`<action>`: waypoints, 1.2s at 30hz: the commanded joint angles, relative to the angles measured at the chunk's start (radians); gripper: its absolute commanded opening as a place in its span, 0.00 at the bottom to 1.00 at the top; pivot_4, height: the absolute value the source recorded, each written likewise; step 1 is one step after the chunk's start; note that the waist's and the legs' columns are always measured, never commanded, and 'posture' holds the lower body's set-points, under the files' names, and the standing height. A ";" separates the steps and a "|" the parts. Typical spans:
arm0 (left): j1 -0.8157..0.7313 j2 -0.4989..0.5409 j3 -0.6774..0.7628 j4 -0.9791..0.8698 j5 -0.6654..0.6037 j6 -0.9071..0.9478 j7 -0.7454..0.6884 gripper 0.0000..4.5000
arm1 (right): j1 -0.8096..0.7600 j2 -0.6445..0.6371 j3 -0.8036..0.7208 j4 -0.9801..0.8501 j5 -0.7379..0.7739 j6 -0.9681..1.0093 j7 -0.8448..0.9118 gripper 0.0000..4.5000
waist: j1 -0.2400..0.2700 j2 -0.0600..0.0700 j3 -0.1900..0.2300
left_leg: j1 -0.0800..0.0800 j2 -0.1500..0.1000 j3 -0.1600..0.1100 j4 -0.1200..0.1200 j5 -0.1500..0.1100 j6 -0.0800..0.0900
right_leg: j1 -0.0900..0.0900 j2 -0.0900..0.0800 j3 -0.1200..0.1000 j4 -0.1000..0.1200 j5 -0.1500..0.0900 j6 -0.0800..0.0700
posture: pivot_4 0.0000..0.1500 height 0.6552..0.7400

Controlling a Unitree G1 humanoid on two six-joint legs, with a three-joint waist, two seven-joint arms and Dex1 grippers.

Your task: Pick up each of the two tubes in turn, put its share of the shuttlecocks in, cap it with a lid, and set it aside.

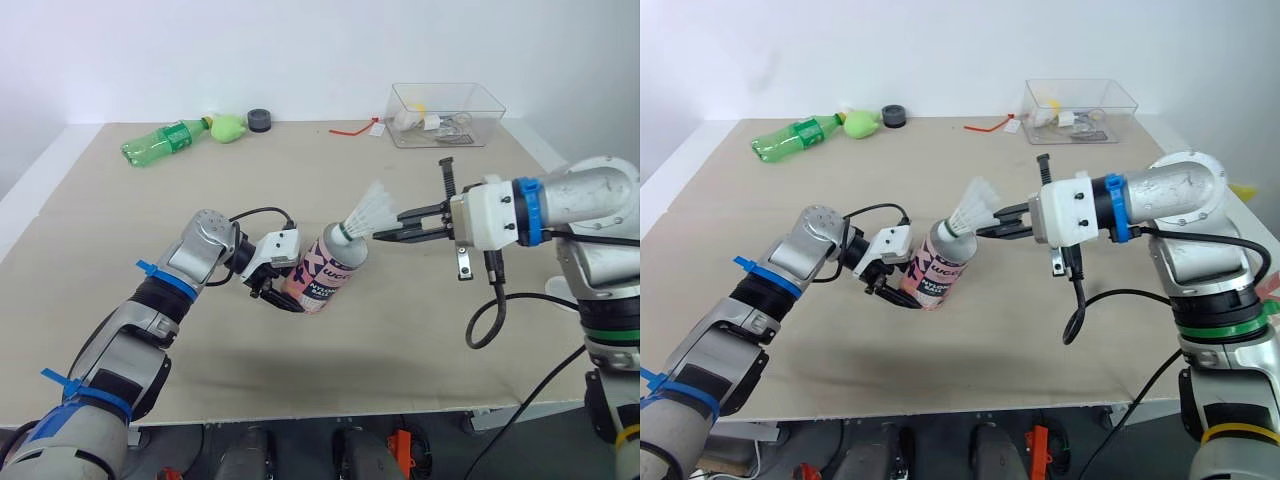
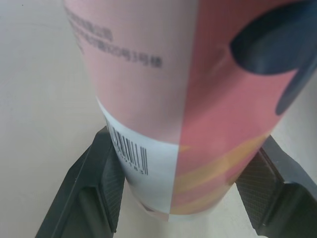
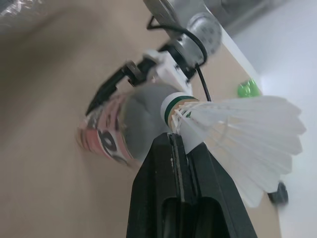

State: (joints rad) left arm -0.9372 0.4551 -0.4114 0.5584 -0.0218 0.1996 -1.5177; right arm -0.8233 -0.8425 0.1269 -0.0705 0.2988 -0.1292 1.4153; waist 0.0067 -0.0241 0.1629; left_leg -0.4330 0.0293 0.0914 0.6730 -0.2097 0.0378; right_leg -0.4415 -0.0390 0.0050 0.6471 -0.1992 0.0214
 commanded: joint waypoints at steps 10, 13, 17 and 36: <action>-0.013 0.008 0.017 -0.031 0.000 0.030 -0.001 0.60 | -0.117 0.073 0.080 0.155 -0.080 -0.185 0.090 0.07 | -0.001 0.000 0.000 | 0.000 0.000 0.001 0.000 0.000 0.000 | 0.000 0.000 0.000 0.000 0.001 -0.001 | 1.00 1.00; -0.009 0.009 0.016 -0.035 0.002 0.032 0.000 0.60 | -0.130 0.082 0.079 0.153 -0.065 -0.141 0.089 0.34 | -0.001 0.000 0.000 | 0.000 0.000 0.000 0.000 0.000 0.000 | 0.000 0.000 0.000 0.000 0.002 -0.003 | 1.00 1.00; -0.002 0.017 0.016 -0.039 0.004 0.035 -0.001 0.60 | -0.132 0.083 0.041 0.126 -0.012 -0.054 0.066 0.72 | -0.001 0.000 0.000 | -0.001 0.000 0.001 0.000 0.000 0.000 | -0.001 -0.001 0.000 0.000 0.003 -0.005 | 1.00 1.00; 0.004 0.023 0.013 -0.038 0.005 0.031 -0.001 0.60 | 0.247 0.114 -0.456 0.317 0.080 0.586 -0.787 0.99 | -0.012 0.000 0.000 | -0.002 0.001 -0.001 0.000 0.000 0.000 | -0.002 0.000 -0.002 0.000 0.006 -0.004 | 1.00 1.00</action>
State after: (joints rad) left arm -0.9295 0.4790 -0.4025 0.5281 -0.0199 0.2272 -1.5169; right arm -0.5460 -0.7299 -0.3012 0.2508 0.3838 0.4447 0.6862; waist -0.0051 -0.0237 0.1625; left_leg -0.4342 0.0300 0.0908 0.6726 -0.2093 0.0380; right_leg -0.4430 -0.0383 0.0037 0.6472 -0.1932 0.0182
